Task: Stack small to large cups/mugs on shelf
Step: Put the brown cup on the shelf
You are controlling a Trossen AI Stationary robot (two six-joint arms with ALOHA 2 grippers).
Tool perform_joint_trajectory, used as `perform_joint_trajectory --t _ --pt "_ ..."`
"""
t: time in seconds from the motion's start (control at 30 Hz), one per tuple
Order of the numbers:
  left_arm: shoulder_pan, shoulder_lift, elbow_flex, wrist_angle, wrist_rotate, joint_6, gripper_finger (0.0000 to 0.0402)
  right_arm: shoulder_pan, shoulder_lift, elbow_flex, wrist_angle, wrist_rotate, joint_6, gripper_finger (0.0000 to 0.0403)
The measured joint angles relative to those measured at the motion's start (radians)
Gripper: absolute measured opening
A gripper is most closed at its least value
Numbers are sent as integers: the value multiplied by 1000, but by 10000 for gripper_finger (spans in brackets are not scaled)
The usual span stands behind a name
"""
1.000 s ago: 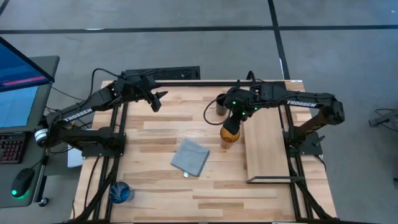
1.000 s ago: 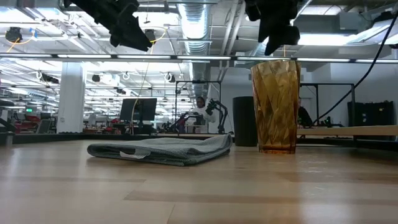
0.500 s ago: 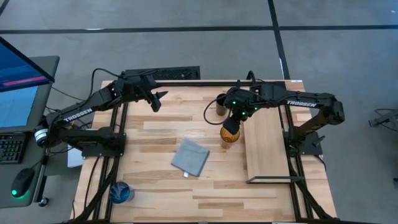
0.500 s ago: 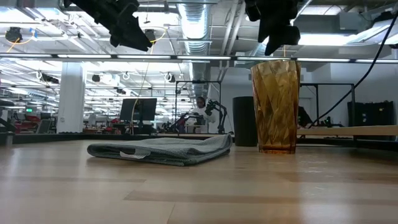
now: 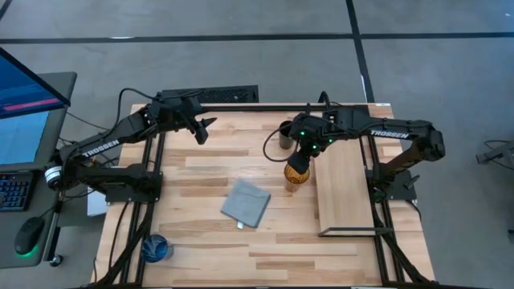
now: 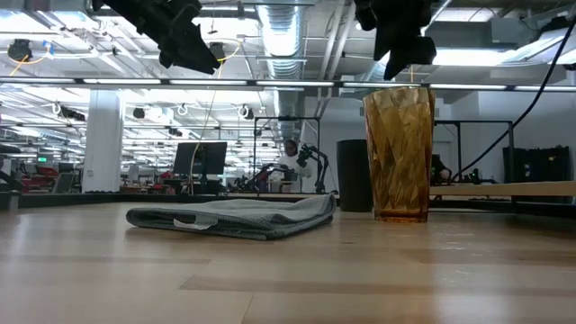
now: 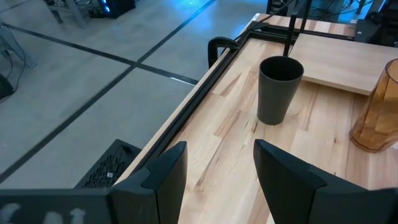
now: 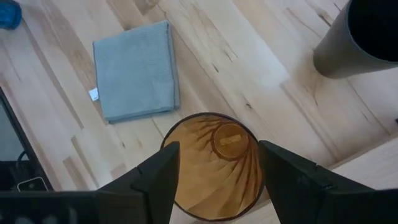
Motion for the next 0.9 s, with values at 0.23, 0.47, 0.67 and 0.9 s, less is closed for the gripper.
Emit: perform_joint_trajectory --t 0.23,0.47,0.67,0.9 --pt "0 0 0 -15 0 12 178 1 34 2 -113 9 -37 239" --pt "0 0 0 -26 -2 23 178 -2 110 -1 -158 38 -34 239" --pt "0 0 0 -45 -5 23 178 -2 186 -1 -162 39 -48 239" --pt "0 0 0 -46 -5 23 178 -26 208 -1 -166 35 -25 239"
